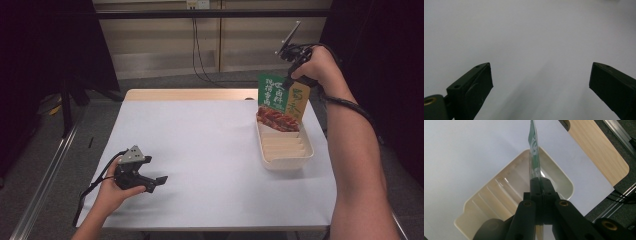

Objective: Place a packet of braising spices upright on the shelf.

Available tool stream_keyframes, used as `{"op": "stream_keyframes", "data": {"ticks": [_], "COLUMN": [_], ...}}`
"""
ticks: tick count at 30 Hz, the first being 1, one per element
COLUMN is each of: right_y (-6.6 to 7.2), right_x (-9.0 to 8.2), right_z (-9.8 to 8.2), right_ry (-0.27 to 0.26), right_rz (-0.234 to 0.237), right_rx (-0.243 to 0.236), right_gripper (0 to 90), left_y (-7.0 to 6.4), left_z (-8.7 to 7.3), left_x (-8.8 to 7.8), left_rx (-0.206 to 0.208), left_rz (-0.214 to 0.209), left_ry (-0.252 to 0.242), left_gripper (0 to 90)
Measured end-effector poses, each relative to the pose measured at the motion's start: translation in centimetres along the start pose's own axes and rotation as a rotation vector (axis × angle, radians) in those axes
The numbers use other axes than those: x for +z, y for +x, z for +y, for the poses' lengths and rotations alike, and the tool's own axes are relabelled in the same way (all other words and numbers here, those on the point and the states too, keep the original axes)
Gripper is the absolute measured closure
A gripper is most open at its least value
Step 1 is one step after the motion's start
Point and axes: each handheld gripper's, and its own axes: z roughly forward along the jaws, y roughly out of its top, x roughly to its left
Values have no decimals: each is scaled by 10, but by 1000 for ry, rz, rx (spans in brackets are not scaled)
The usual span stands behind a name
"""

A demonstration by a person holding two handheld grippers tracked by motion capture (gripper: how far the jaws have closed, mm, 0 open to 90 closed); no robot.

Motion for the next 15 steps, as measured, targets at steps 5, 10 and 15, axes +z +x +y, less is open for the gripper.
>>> {"op": "stream_keyframes", "data": {"ticks": [5, 10, 15], "right_y": [0, 0, -1], "right_x": [0, 0, 0], "right_z": [-2, -3, -5], "right_ry": [-2, -3, -12], "right_rz": [1, 2, -1], "right_rx": [22, 36, 70], "right_gripper": [897, 877, 777], "left_y": [0, 0, 0], "left_z": [0, 0, 0], "left_x": [0, 0, -1], "left_rx": [0, -1, 16], "left_rz": [0, -12, 8], "left_ry": [0, -9, 4], "left_gripper": [46, 46, 46]}}
